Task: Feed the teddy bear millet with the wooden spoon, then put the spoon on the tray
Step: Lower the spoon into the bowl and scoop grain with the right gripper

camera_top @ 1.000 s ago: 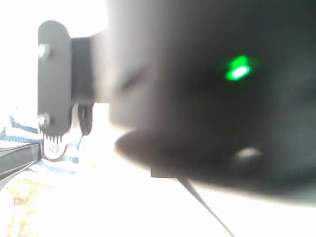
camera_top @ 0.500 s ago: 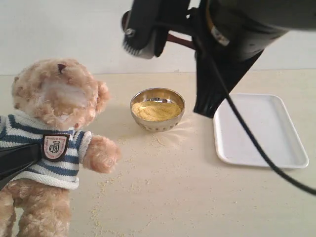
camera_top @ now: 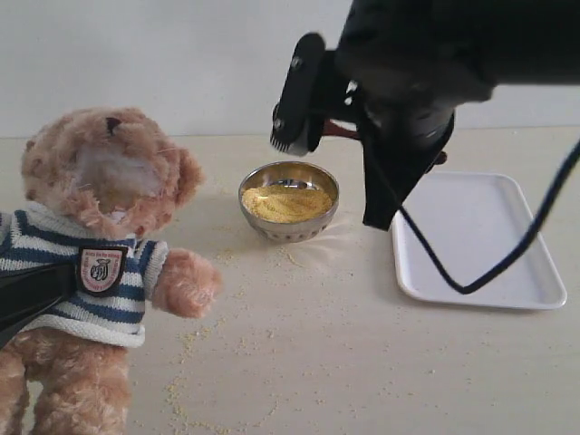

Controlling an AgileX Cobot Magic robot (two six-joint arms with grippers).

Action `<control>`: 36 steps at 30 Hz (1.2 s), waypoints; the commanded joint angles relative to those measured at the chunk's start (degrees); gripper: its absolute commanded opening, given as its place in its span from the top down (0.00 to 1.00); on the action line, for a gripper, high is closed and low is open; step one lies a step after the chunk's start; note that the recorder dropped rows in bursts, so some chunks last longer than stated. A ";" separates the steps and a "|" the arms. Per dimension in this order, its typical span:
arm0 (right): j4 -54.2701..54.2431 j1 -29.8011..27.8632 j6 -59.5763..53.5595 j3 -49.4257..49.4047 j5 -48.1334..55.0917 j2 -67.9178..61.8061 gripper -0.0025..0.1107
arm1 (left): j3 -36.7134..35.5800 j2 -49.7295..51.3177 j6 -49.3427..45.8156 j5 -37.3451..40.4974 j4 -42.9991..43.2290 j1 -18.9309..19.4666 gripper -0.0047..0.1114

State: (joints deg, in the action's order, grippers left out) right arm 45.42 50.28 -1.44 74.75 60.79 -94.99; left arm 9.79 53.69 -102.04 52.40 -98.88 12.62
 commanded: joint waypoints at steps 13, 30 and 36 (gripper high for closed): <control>26.84 -0.44 -0.64 0.75 -1.48 -17.04 0.98 | 0.22 0.11 -0.04 1.29 -1.07 0.18 0.92; 30.22 -0.80 -0.66 1.47 -2.34 -21.60 0.98 | 0.22 0.11 -0.04 1.29 -1.07 0.18 0.92; 31.46 -2.97 -0.58 1.47 -5.12 -21.60 0.98 | 0.22 0.11 -0.04 1.29 -1.07 0.18 0.92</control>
State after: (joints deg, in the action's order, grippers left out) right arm 75.60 48.49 -2.10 75.87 56.53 -116.68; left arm 9.79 53.69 -102.04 52.40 -98.88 12.62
